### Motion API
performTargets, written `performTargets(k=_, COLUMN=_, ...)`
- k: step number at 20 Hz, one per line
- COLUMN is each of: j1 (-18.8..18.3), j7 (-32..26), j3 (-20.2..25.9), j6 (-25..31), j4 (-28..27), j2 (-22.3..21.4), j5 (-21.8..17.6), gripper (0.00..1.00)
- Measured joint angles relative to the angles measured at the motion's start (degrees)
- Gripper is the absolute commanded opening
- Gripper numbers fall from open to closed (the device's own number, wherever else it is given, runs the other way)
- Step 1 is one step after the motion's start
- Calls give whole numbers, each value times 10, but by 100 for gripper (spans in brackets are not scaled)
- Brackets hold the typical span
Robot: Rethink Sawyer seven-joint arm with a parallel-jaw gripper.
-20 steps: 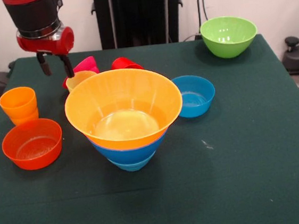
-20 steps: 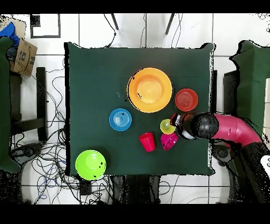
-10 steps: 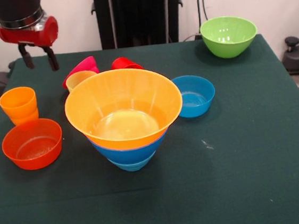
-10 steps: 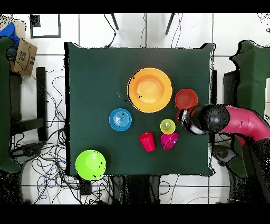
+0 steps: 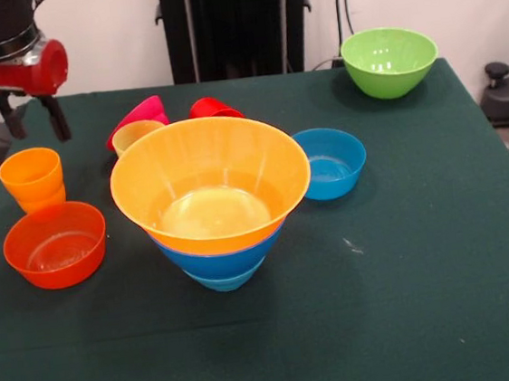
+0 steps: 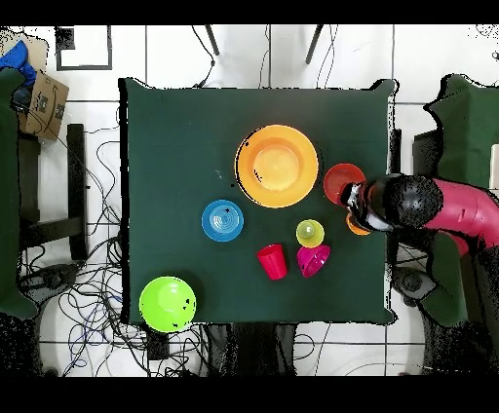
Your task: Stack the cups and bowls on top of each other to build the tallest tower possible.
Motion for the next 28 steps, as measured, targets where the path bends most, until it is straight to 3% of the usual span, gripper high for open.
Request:
performTargets(k=11, j1=4, j7=0, j3=8, j6=-1, j4=-33, j2=57, j5=0, gripper=100)
performTargets(k=20, j1=9, j7=0, j3=9, j6=-22, j4=-33, j2=76, j5=-2, gripper=100)
performTargets(k=28, j1=7, j7=0, j3=8, j6=-34, j4=-30, j2=77, j5=-29, gripper=100)
